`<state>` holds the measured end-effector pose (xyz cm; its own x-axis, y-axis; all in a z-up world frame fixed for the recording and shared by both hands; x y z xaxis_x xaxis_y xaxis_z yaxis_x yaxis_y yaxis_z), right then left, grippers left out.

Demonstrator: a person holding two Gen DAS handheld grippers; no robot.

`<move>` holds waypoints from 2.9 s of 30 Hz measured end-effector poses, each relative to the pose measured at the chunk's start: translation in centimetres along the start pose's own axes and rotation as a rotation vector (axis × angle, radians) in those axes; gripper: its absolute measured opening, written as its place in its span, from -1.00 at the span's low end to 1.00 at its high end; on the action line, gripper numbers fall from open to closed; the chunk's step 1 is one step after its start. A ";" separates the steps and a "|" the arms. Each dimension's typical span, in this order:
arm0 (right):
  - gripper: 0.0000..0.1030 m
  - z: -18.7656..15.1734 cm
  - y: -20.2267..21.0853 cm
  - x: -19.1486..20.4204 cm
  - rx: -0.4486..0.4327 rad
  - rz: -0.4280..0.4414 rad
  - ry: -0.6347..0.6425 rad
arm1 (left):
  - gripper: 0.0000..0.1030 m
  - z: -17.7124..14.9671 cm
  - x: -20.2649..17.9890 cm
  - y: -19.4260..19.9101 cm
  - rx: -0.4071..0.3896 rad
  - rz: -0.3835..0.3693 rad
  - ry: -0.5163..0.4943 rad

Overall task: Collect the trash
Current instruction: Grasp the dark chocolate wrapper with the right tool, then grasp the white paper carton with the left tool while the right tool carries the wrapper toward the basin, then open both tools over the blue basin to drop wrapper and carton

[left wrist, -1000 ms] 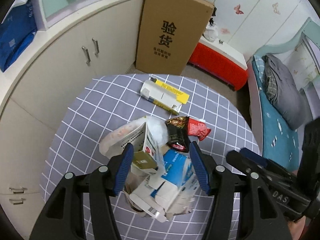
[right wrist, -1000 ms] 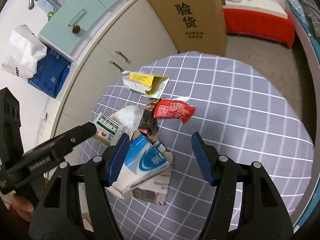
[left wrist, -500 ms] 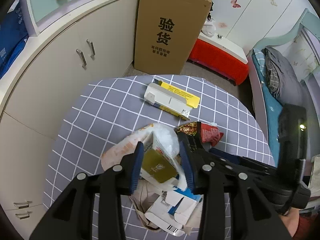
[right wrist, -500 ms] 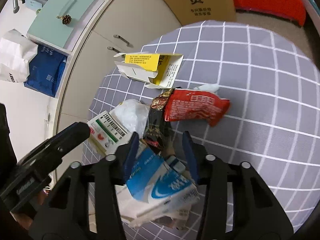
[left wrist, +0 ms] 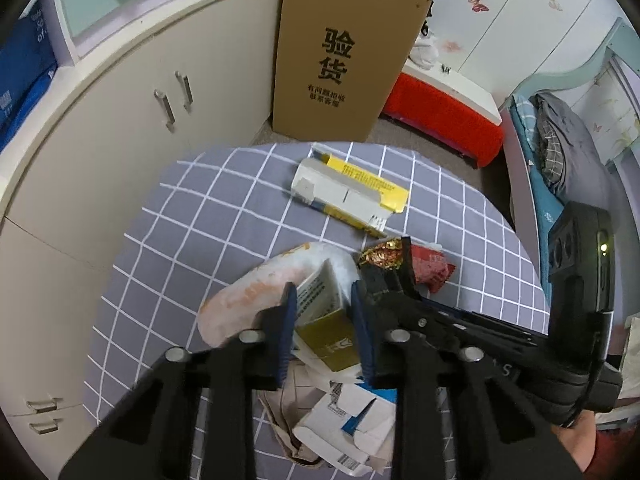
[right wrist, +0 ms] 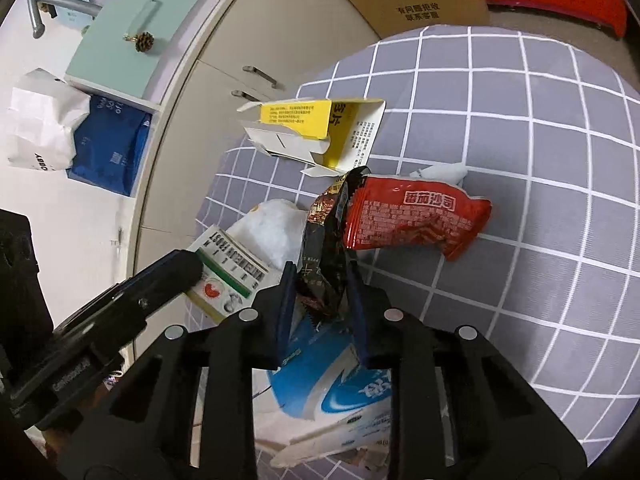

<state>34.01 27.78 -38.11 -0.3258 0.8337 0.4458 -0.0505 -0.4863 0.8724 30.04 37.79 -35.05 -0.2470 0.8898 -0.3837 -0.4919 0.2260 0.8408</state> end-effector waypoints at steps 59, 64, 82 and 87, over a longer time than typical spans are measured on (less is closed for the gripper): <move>0.18 -15.5 35.4 -41.7 -0.375 -0.200 -0.417 | -0.90 -14.1 -52.9 -8.3 0.113 -0.195 -0.544; 0.19 -15.6 36.8 -41.6 -0.411 -0.266 -0.388 | -0.90 -14.3 -54.5 -8.9 0.127 -0.208 -0.584; 0.25 -17.0 40.0 -44.2 -0.486 -0.347 -0.464 | -0.87 -15.0 -58.5 -10.6 0.165 -0.242 -0.668; 0.25 -17.4 40.2 -44.7 -0.485 -0.351 -0.487 | -0.57 -15.8 -58.2 -12.0 0.244 -0.217 -0.671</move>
<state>30.14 -33.54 -26.45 0.2323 0.9268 0.2949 -0.5193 -0.1382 0.8433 37.14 -23.01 -28.85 0.4356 0.8485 -0.3006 -0.2526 0.4358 0.8639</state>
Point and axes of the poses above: each gripper's, at about its wrist camera, not at the fingertips, and y roughly against the way its jaws point, x to its left, z to its top, the point moved 6 cm from there along -y, roughly the way its jaws point, and after that the axes turned 14 degrees about -z, right-handed, at the moved point
